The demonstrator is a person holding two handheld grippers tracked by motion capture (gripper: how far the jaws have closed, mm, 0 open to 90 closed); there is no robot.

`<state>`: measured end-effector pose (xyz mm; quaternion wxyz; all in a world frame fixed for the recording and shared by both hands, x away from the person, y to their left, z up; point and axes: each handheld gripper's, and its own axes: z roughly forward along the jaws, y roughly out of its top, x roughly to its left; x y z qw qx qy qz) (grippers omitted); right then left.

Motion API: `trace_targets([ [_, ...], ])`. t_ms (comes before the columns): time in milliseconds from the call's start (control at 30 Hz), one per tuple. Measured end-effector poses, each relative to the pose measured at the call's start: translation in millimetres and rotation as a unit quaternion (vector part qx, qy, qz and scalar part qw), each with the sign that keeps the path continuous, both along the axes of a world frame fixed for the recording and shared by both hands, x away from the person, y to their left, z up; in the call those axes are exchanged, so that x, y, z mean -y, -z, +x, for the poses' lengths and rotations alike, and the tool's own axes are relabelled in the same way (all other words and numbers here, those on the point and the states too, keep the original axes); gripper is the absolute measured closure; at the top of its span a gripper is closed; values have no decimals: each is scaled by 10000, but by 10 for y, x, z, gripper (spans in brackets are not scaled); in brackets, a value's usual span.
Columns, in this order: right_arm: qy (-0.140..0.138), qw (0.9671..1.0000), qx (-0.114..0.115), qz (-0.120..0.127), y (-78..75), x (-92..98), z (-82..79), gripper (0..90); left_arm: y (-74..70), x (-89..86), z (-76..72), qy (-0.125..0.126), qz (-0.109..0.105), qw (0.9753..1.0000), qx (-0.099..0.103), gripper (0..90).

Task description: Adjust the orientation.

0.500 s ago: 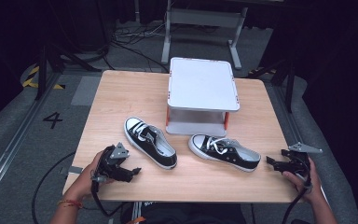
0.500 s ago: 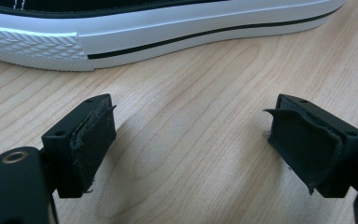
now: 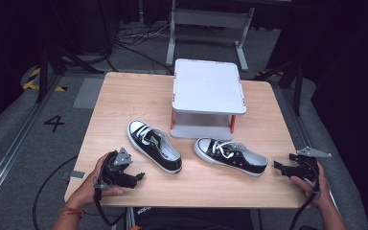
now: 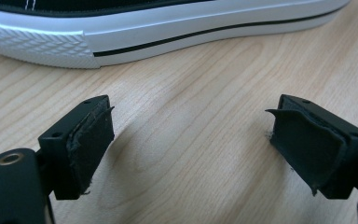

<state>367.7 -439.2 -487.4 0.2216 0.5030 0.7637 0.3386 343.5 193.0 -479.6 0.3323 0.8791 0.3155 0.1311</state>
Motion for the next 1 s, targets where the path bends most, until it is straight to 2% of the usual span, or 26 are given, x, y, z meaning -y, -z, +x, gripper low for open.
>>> trace_targets([
  [67, -1, 10000, -2, 3, 0, 1, 1, 181, -11, -6, 12, 60, 44, 10000, -50, 133],
  [233, -17, 10000, -9, 1, 0, 0, 6, 178, -56, -5, 27, -191, 206, 9995, -160, 167],
  [300, -21, 10000, -12, 1, 0, 0, 7, 177, -66, 1, 7, -159, 228, 9995, -117, 210],
  [433, -20, 10000, -17, 4, 0, -1, 6, 177, -123, 56, -42, -64, 406, 9992, -14, 224],
  [733, -42, 10000, -9, 3, 0, 0, 3, 177, -332, 265, -150, 233, 267, 9994, 46, 242],
  [767, -42, 10000, -9, 2, 0, 0, 2, 177, -367, 310, -176, 312, 207, 9993, 34, 242],
  [1000, -53, 10000, -7, 2, 0, 0, 0, 177, -534, 556, -224, 490, 148, 9987, 74, 277],
])
